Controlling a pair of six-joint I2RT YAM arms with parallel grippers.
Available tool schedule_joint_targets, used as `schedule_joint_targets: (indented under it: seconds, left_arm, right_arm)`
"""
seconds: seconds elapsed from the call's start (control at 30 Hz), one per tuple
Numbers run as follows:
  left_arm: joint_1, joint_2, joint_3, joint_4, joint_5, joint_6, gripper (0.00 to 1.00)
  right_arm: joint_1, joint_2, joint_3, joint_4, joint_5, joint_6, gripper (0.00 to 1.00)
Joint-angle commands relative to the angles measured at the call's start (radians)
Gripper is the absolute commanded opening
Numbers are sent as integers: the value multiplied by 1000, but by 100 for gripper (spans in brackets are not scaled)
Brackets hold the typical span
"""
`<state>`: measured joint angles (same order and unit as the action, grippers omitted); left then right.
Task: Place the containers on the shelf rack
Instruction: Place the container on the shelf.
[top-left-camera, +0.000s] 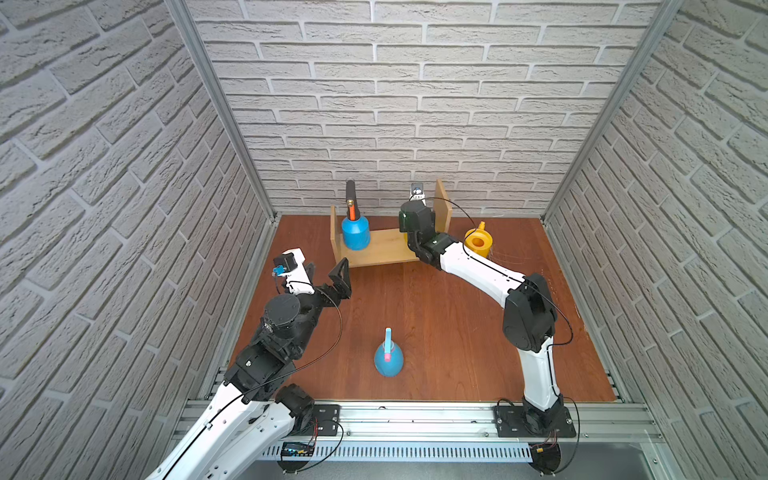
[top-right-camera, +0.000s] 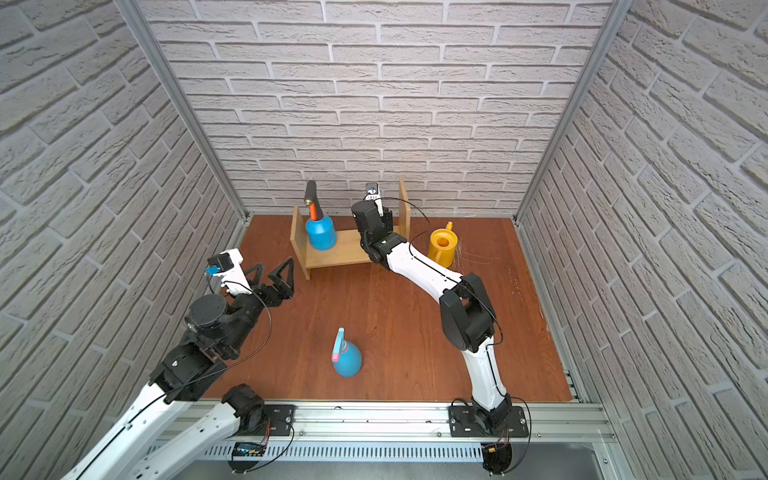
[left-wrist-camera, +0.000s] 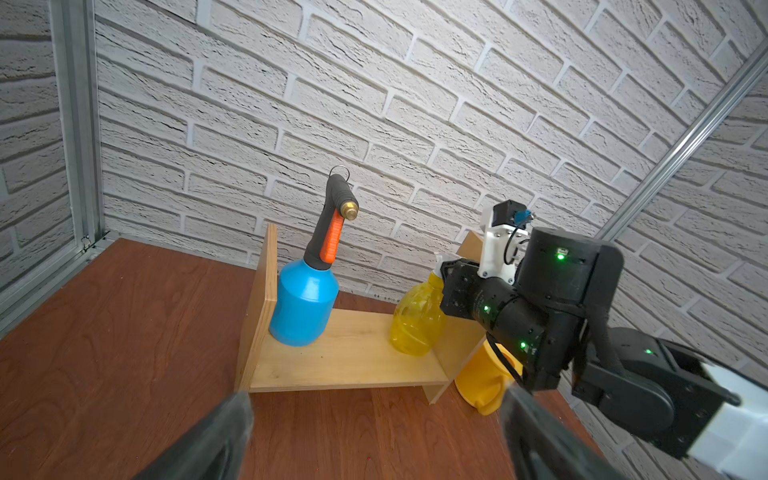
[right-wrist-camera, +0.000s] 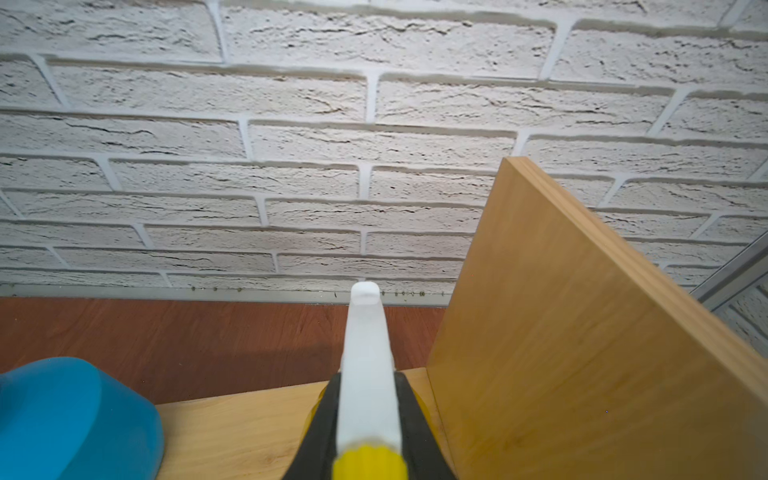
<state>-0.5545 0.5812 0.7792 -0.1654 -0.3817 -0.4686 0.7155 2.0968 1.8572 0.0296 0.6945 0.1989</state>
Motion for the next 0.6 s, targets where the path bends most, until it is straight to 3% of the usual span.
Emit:
schedule_joint_targets:
  seconds: [0.0, 0.3, 0.57]
  left_arm:
    - [7, -2, -12, 24, -2, 15, 98]
    - [8, -19, -20, 18, -5, 5, 98]
    - [7, -27, -27, 16, -9, -16, 98]
  right_arm:
    - [0, 23, 50, 2, -9, 37, 7]
    - [-15, 92, 146, -57, -18, 69, 11]
    - [-30, 111, 157, -92, -26, 90, 28]
